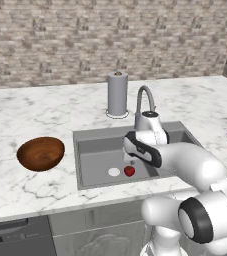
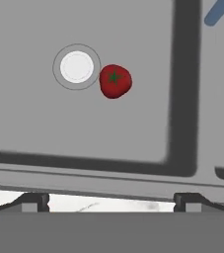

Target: Pick the tomatos from the sink and place them in one bowl. Place the peach in the other bowl. Then turn off the sink faucet.

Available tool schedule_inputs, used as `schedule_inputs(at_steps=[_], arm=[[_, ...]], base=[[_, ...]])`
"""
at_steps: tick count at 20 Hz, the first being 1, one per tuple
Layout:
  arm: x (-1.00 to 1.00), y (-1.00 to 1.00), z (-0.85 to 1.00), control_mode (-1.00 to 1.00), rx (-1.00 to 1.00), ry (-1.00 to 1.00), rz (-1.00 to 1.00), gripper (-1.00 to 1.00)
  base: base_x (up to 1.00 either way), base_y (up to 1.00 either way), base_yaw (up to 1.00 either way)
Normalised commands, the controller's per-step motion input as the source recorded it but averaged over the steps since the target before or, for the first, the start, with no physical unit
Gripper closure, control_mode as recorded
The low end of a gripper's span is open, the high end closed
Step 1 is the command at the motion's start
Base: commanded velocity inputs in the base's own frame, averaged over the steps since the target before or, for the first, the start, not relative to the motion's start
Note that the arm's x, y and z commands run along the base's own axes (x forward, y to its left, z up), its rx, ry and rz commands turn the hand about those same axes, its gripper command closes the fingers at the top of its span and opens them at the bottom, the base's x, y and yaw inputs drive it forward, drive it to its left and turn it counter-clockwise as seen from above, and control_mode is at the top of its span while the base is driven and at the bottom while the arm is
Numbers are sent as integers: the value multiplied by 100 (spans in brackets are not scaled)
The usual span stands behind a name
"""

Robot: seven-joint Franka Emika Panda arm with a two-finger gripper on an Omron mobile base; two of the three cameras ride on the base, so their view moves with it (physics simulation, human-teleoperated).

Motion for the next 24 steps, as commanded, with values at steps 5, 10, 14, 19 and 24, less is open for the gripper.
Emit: schedule_inputs(at_steps=[5,10,14,19,24], arm=[[8,1,-29,-100,0,0,0,-100],[10,1,-26,-100,0,0,0,-100],[11,1,-26,-100,0,0,0,-100],[15,0,-24,-100,0,0,0,-100],[21,5,-19,-100,0,0,0,-100]], base=[[0,0,0],[0,0,0],[0,0,0],[0,0,0],[0,0,0]])
